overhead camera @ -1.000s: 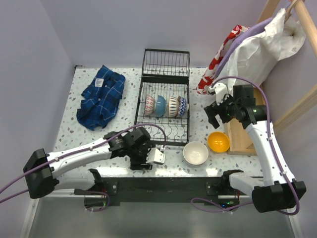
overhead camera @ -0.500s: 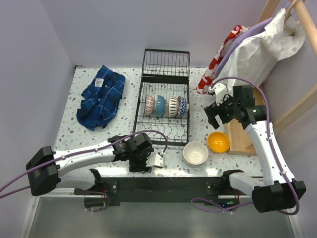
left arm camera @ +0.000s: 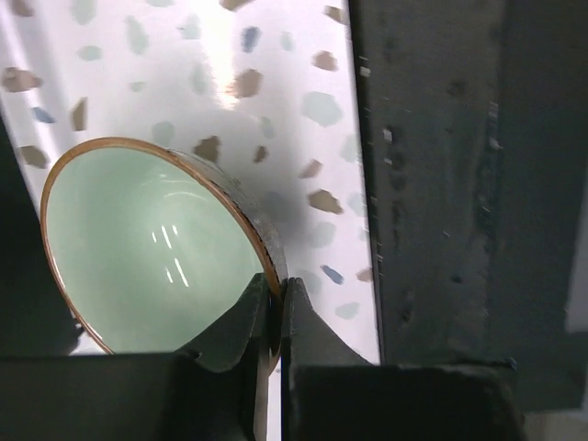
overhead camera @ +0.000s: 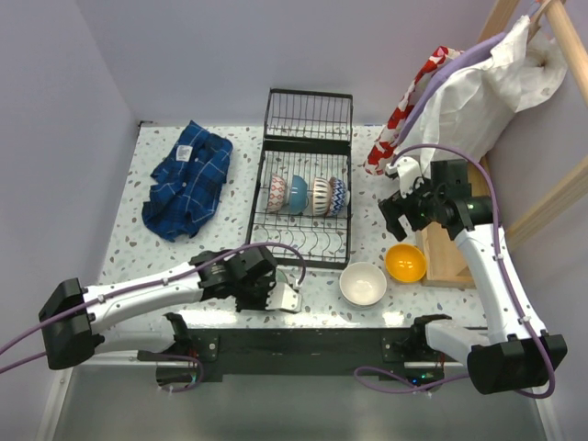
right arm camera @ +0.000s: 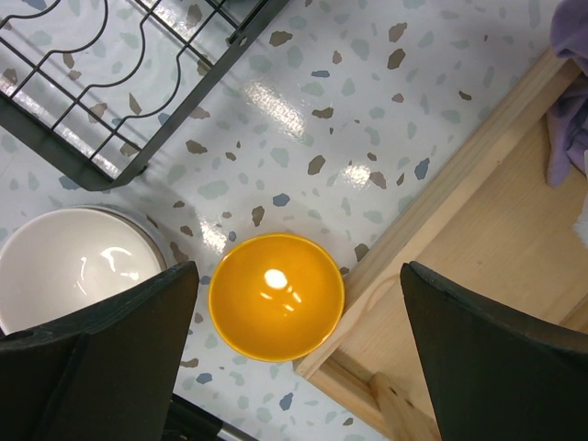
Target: Load the bowls into the dish rack
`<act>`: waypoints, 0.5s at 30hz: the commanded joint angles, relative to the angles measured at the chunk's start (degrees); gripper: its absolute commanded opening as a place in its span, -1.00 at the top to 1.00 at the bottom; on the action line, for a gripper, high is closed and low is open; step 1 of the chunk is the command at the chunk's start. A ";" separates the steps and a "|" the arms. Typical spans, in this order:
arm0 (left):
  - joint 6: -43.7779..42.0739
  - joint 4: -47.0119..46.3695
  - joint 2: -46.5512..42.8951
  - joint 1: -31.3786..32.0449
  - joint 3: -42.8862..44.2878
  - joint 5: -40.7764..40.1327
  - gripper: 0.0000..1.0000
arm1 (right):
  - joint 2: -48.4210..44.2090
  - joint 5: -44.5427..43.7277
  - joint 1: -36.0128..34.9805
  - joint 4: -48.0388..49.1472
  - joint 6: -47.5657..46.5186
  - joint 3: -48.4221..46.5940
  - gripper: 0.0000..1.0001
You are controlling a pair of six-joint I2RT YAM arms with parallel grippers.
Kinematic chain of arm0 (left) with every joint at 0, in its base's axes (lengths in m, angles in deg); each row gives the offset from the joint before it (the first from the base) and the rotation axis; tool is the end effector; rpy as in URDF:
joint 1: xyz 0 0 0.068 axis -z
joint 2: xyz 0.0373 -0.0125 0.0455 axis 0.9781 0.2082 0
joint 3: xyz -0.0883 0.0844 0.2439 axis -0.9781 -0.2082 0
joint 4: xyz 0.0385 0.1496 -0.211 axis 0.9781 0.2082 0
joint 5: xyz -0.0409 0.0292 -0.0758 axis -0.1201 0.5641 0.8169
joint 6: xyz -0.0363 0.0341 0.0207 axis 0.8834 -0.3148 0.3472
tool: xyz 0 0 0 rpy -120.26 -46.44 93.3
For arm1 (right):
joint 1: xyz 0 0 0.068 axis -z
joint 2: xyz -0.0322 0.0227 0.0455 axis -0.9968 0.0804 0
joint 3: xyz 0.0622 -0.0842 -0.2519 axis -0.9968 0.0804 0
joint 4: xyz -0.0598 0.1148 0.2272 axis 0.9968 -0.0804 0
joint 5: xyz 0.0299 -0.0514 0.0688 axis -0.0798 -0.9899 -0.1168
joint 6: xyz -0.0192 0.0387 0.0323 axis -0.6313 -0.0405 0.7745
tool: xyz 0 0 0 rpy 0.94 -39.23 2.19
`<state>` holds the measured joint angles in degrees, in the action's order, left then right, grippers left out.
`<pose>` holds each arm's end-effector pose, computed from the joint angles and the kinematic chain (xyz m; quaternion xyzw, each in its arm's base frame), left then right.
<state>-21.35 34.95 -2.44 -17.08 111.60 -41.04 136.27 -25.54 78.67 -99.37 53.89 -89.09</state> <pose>0.0921 -0.1807 0.2133 0.7160 0.6581 -0.1518 0.1766 0.2117 0.0332 0.3410 -0.3054 0.8825 0.0475 0.3546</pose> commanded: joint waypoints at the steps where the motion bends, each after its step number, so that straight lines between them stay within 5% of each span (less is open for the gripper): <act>1: -5.74 12.72 -1.97 0.27 6.48 12.54 1.00 | -0.47 0.94 0.04 -0.99 0.07 -1.68 -0.92; 7: -5.24 13.37 -3.12 0.09 13.16 12.40 1.00 | 0.59 0.15 0.04 -2.58 0.77 -4.14 -0.92; 10: -2.43 6.34 0.92 -1.31 17.64 12.22 1.00 | 0.77 -0.47 0.04 -3.89 1.30 -5.20 -0.92; 15: 9.24 -9.82 9.53 -12.19 22.93 21.61 1.00 | 0.94 -2.05 0.04 -6.35 2.09 -6.87 -0.91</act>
<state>-21.85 42.80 2.41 -21.28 128.75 -28.06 137.12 -25.98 78.67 -103.24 54.35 -92.58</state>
